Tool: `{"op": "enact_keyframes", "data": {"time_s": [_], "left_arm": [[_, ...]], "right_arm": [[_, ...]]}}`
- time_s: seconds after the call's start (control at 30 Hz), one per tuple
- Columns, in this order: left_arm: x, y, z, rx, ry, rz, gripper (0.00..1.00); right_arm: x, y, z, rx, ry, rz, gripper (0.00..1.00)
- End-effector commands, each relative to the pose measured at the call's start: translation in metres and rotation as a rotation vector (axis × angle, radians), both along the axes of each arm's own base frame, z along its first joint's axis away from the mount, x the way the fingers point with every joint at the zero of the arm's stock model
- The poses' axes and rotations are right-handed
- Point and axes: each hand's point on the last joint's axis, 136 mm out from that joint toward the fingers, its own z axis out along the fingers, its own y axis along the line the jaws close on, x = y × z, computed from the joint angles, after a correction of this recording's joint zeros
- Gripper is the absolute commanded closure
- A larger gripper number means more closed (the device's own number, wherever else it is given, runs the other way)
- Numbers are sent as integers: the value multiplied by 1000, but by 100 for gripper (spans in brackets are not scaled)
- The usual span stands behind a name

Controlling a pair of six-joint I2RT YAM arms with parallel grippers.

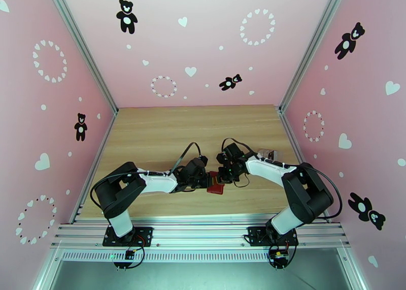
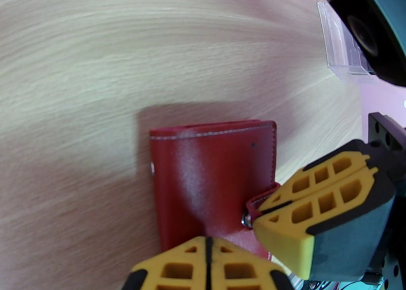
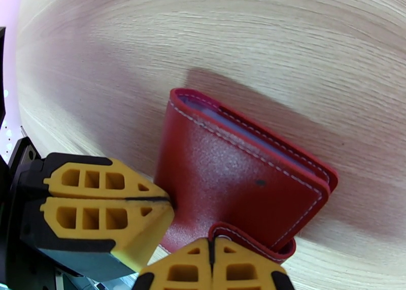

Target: Put the credit cards into the card holder

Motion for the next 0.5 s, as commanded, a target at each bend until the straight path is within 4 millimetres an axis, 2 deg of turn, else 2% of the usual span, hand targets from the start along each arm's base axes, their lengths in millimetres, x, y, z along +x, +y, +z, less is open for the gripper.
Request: {"op": "enact_keyframes", "data": {"time_s": [0.0,0.47], "left_arm": [[-10,10,-18,59,34,-5,94],[-11,13,-18,59,31,-4,94]], "right_arm": [[-10,-17,-31,-144,42,18,100],[-11,-25,-50,-231,75,23,100]]}}
